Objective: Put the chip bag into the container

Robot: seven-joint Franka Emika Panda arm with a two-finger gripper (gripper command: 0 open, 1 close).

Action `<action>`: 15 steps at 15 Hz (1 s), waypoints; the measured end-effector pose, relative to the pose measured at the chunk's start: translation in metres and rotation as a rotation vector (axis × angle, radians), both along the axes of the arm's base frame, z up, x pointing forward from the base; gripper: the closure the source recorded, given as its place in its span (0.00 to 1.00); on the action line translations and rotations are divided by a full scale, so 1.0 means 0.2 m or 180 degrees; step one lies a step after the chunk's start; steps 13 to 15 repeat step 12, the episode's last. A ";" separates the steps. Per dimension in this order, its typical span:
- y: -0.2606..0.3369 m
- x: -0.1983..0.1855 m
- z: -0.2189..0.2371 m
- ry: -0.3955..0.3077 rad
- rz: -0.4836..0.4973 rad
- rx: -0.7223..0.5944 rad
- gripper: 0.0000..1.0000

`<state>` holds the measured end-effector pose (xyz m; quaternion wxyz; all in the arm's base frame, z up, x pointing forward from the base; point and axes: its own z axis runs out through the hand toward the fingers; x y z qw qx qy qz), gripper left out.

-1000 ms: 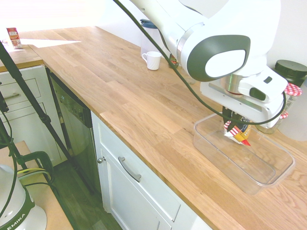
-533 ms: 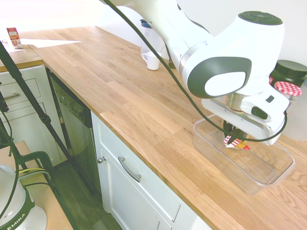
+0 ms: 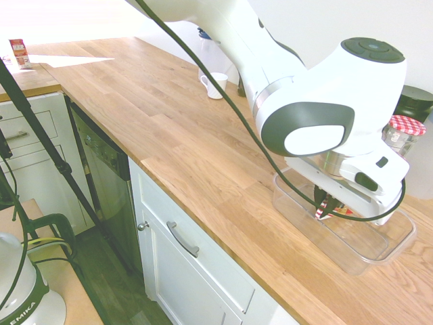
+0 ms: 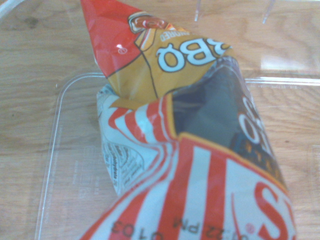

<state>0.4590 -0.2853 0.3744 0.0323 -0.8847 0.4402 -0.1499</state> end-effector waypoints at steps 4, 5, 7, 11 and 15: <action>-0.02 -0.01 -0.01 0.0004 -0.0006 -0.0011 0.00; -0.03 -0.01 0.01 -0.0014 -0.0011 -0.0018 0.00; -0.03 -0.03 0.08 -0.0100 -0.0015 -0.0043 0.00; 0.00 -0.17 0.32 -0.0337 -0.0007 -0.0034 0.00; 0.03 -0.22 0.38 -0.0386 0.0006 -0.0022 0.00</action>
